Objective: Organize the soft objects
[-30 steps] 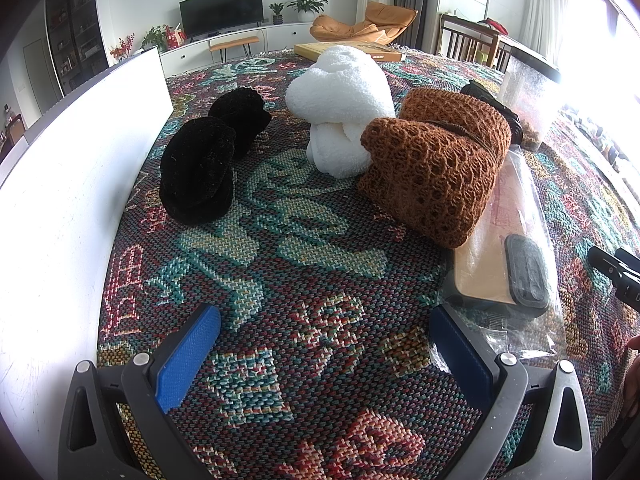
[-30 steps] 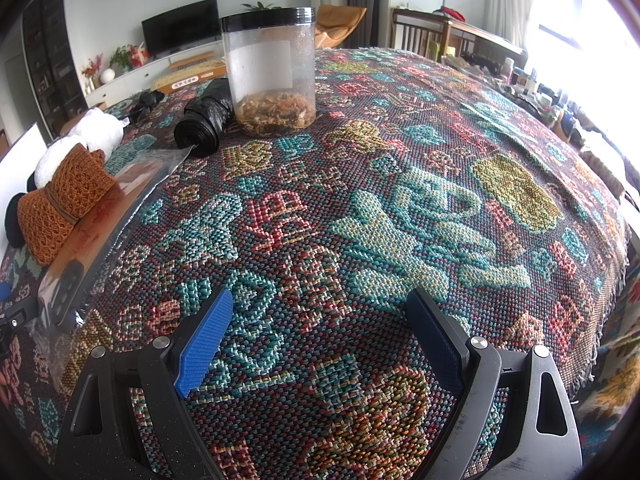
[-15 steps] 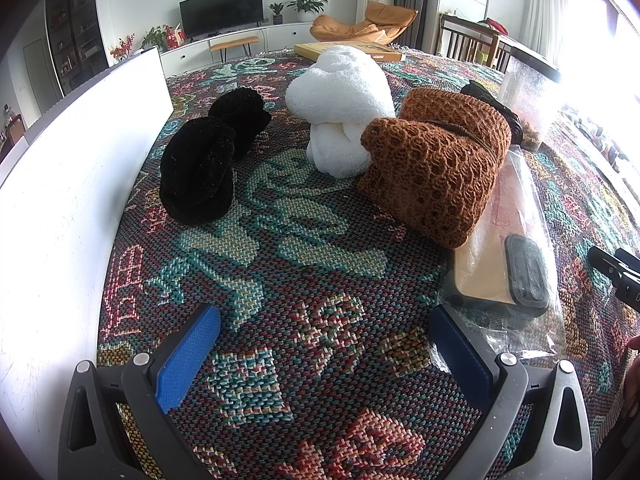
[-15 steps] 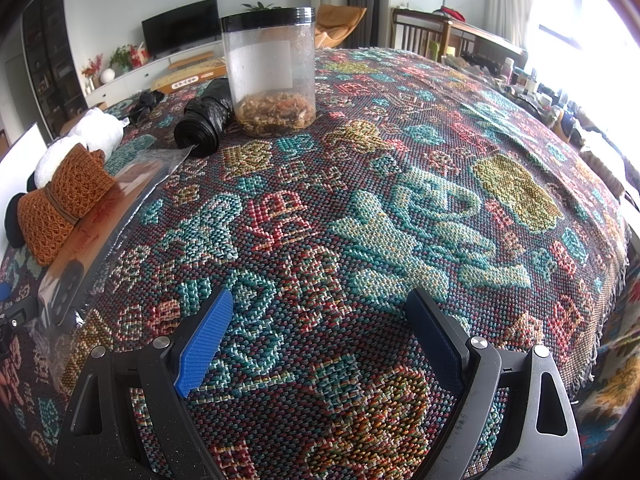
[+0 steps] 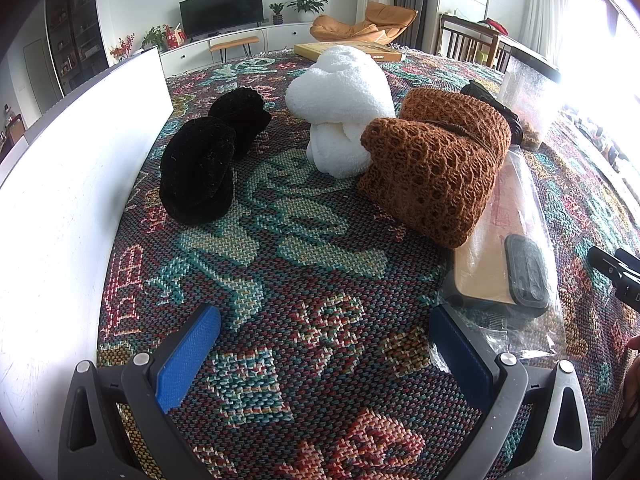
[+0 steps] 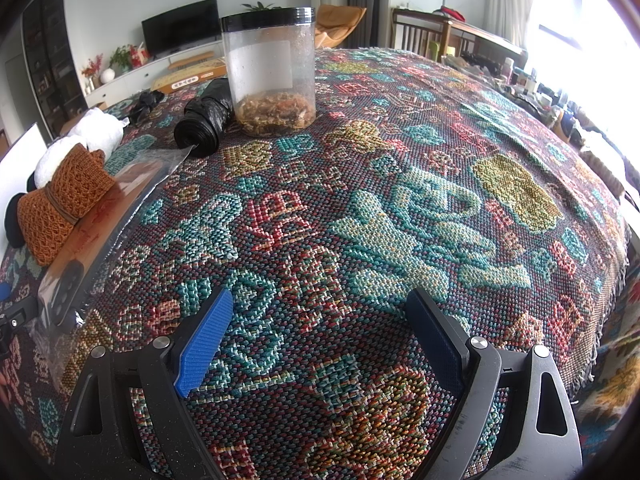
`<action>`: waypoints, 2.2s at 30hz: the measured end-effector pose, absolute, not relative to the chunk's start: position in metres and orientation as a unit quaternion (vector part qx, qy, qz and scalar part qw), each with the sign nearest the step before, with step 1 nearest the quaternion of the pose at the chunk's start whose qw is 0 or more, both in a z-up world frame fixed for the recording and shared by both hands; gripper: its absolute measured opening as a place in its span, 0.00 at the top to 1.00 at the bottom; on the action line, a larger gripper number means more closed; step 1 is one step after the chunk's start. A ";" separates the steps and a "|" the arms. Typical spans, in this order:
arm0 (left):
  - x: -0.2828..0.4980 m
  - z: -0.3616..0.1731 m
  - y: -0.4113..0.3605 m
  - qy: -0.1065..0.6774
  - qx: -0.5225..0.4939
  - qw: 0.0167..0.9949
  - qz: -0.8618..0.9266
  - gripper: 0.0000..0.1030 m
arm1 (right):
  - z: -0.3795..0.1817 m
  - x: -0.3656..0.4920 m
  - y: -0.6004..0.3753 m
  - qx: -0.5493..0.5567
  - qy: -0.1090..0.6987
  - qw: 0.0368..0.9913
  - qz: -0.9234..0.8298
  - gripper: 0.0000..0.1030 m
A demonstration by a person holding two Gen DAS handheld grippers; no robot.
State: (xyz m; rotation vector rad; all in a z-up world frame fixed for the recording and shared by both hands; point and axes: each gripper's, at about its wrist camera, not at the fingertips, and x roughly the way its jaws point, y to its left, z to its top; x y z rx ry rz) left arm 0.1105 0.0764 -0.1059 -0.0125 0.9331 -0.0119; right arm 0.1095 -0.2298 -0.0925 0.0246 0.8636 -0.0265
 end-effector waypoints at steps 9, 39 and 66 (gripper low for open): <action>0.109 -0.105 0.077 0.450 -0.007 0.893 -0.006 0.00 | -0.093 0.110 -0.230 0.012 0.418 0.908 -0.013 0.13; 0.057 -0.103 0.080 0.444 -0.003 0.896 -0.013 0.00 | -0.028 0.158 -0.101 0.098 0.476 0.834 0.261 0.56; 0.059 -0.103 0.081 0.450 -0.002 0.893 -0.015 0.00 | -0.061 0.169 -0.299 0.011 0.538 0.842 0.039 0.19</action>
